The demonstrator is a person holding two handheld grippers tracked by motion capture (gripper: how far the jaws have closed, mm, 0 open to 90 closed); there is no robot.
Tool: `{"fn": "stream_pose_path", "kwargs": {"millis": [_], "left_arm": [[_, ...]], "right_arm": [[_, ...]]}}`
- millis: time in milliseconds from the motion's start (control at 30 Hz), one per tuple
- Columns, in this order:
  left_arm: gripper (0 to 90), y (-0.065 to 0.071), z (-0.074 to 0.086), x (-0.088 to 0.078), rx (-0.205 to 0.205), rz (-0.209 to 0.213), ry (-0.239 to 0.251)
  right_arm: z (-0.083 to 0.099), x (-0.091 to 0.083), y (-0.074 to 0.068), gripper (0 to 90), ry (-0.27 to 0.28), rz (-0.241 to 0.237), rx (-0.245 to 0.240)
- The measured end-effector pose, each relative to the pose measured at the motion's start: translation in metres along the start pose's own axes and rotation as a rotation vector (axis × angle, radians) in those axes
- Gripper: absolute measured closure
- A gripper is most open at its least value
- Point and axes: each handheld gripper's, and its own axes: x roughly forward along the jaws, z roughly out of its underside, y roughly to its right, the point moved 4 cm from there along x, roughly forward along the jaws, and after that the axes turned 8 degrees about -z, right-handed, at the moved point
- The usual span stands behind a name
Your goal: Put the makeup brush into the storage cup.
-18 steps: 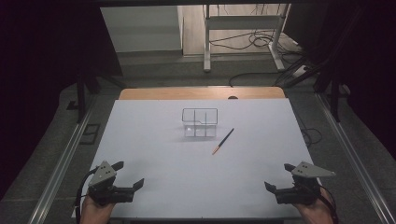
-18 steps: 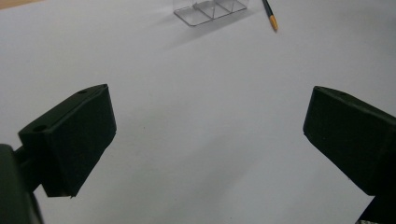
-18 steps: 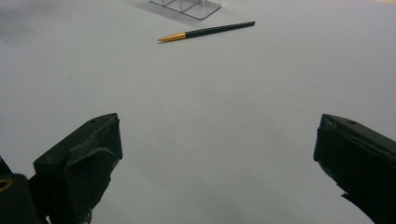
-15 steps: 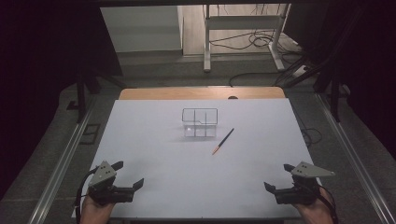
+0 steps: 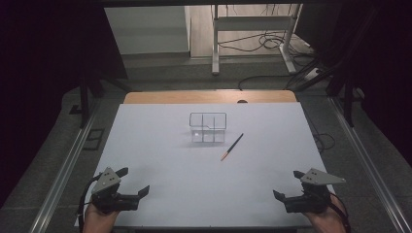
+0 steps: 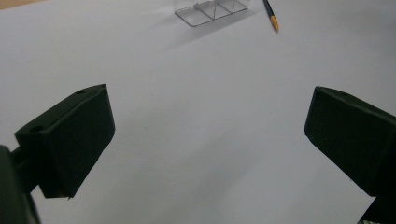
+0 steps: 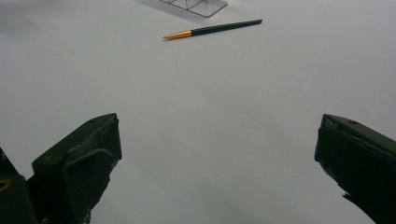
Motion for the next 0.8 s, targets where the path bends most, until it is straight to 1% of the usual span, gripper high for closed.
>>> {"fn": "stream_pose_path", "kwargs": {"millis": [200, 467, 600, 667, 800], "left_arm": [[2.3, -0.001, 0.000, 0.000, -0.005, 0.000, 0.004], [2.3, -0.001, 0.000, 0.000, -0.006, 0.002, 0.004], [2.3, -0.001, 0.000, 0.000, -0.010, 0.003, 0.004], [2.3, -0.001, 0.000, 0.000, -0.010, 0.003, 0.005], [2.3, -0.001, 0.000, 0.000, -0.010, 0.004, 0.005]], "right_arm": [[-0.002, 0.001, -0.002, 3.2, -0.005, -0.011, -0.011], [-0.003, 0.002, -0.003, 1.7, -0.011, -0.014, -0.013], [-0.007, 0.003, -0.004, 1.5, -0.003, -0.020, -0.022], [-0.009, 0.004, -0.005, 1.4, -0.008, -0.023, -0.026], [-0.015, 0.006, -0.006, 1.4, -0.009, -0.039, -0.016]]}}
